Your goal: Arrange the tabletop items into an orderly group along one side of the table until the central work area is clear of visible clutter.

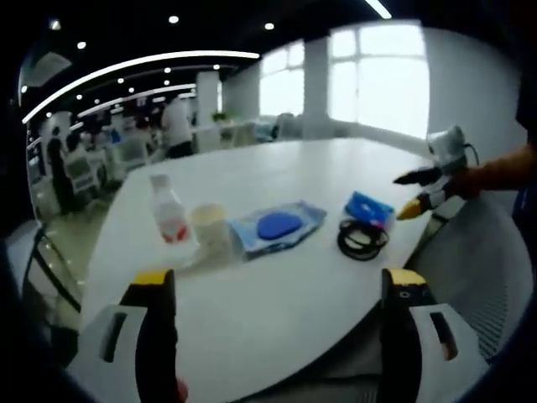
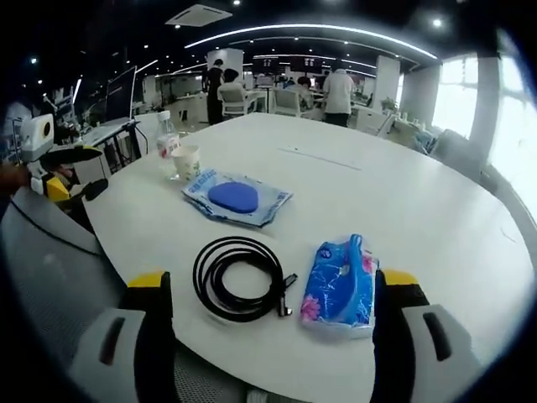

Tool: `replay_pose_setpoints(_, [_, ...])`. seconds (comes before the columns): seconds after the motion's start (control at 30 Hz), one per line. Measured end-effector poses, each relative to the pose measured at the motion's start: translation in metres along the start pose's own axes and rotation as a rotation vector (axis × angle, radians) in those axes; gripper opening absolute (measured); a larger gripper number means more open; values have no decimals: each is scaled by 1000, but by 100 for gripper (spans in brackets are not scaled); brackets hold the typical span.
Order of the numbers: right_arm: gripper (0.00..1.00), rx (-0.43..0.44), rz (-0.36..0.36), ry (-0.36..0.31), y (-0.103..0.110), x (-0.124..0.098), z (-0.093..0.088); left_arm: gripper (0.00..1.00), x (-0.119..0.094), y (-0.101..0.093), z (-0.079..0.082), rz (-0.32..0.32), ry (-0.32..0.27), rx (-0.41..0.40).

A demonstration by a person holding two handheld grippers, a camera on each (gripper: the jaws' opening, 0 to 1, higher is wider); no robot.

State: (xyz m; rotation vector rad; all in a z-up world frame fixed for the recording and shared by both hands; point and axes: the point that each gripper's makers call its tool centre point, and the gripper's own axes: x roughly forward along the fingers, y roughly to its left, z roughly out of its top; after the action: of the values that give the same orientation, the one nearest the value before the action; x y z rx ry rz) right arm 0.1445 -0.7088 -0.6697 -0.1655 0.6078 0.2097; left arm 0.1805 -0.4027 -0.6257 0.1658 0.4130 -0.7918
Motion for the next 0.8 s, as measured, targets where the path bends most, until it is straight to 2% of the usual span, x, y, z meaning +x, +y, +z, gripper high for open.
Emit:
replay_pose_setpoints(0.3, [99, -44, 16, 33, 5, 2, -4, 99, 0, -2, -2, -9, 10, 4])
replay_pose_setpoints(0.8, [98, -46, 0, 61, 2, 1, -10, 99, -1, -5, -3, -32, 15, 7])
